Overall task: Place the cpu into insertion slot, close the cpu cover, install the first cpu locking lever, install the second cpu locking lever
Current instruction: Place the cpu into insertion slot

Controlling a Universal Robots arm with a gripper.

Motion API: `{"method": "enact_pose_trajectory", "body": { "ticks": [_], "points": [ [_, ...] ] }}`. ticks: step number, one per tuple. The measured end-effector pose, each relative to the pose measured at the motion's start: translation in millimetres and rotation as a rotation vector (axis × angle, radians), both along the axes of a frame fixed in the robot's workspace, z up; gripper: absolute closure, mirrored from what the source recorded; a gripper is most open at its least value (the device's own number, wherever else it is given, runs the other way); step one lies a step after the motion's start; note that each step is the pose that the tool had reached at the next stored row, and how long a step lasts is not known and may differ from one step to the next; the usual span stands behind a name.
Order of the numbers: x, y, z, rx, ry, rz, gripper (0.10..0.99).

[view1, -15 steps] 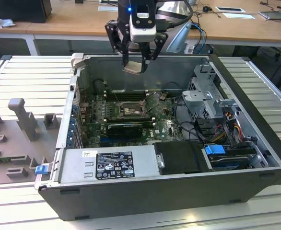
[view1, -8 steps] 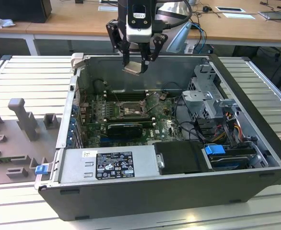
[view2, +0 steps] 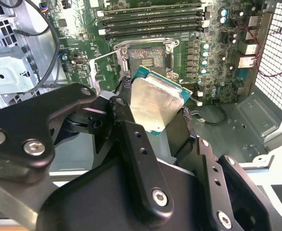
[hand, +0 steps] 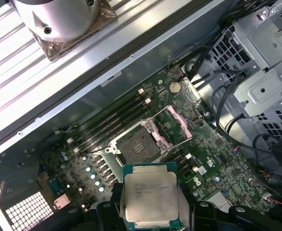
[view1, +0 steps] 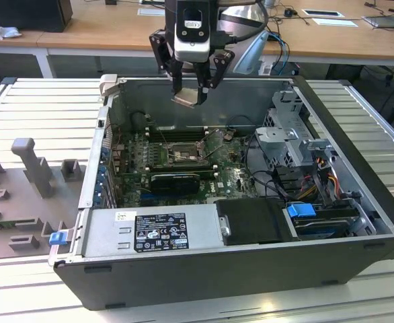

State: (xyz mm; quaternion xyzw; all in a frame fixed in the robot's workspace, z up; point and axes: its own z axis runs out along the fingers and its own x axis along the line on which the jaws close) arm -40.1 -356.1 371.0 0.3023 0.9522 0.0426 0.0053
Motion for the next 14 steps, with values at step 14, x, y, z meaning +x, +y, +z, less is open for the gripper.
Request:
{"method": "enact_pose_trajectory", "body": {
  "ticks": [14],
  "points": [
    [0.0, 0.0, -1.7, -0.003, 0.0003, -0.093, 0.553]
  ]
}}
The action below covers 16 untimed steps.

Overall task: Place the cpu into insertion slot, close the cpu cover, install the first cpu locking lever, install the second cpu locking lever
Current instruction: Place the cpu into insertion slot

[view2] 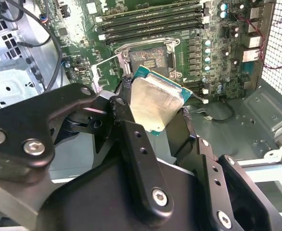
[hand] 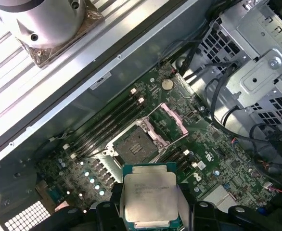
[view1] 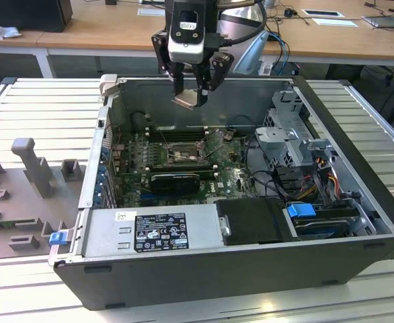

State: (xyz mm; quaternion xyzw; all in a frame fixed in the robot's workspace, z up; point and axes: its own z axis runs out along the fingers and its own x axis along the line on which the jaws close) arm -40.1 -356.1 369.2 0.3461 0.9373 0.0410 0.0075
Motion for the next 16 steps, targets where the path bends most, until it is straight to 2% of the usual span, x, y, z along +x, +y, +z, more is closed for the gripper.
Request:
{"method": "enact_pose_trajectory", "body": {
  "ticks": [7, 11, 13, 16],
  "points": [
    [0.0, 0.1, -0.6, 0.0, -0.0001, -0.057, 0.553],
    [0.0, 0.0, -1.8, 0.0, 0.0, -0.148, 0.553],
    [0.0, 0.0, -2.0, 0.0, 0.0001, -0.172, 0.553],
    [0.0, 0.0, -3.2, 0.0, 0.0, -0.255, 0.553]
  ]
}}
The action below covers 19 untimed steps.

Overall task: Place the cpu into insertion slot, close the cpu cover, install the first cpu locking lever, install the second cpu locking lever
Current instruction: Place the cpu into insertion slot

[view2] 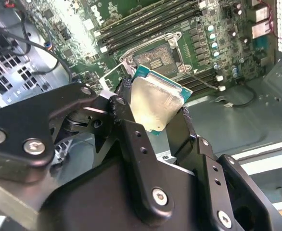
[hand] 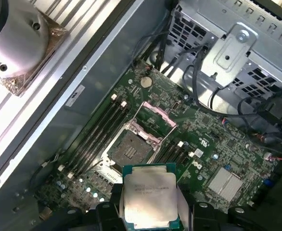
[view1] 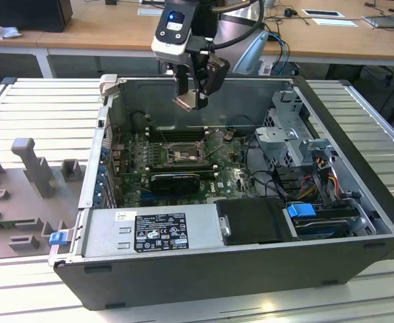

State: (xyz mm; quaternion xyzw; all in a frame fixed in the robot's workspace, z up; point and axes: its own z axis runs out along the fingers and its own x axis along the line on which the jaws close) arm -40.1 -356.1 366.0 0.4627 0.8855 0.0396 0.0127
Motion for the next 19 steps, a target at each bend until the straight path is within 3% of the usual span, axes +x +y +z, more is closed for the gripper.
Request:
{"method": "enact_pose_trajectory", "body": {
  "ticks": [6, 19],
  "points": [
    [0.0, 0.0, -2.2, 0.0, 0.0, -0.118, 0.553],
    [0.0, 0.0, -14.5, 0.0, 0.0, -0.49, 0.553]
  ]
}}
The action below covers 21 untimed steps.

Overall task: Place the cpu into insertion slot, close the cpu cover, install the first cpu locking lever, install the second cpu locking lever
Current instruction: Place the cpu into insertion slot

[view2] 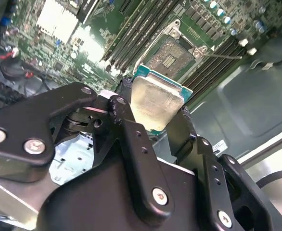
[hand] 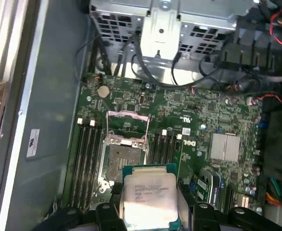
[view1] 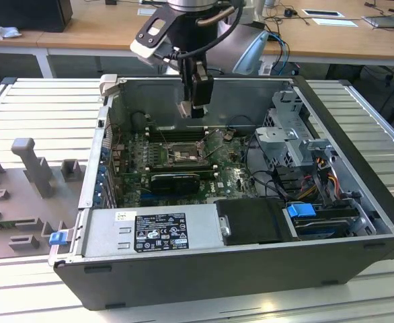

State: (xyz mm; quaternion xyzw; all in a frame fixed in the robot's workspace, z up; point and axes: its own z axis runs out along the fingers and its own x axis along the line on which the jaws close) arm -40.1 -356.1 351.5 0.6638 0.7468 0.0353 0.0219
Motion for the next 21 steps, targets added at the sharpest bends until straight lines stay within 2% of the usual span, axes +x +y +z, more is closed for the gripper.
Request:
{"method": "enact_pose_trajectory", "body": {
  "ticks": [1, 4, 6, 14, 21],
  "points": [
    [0.0, 0.0, -1.8, 0.0, 0.0, -0.032, 0.553],
    [0.0, 0.1, -5.4, 0.0, 0.0, -0.061, 0.553],
    [-0.2, 0.1, -9.4, 0.002, 0.0, -0.062, 0.553],
    [-0.1, 0.1, -15.9, 0.002, 0.0, -0.062, 0.553],
    [-0.3, 0.2, -30.3, 0.002, -0.0009, -0.062, 0.553]
  ]
}}
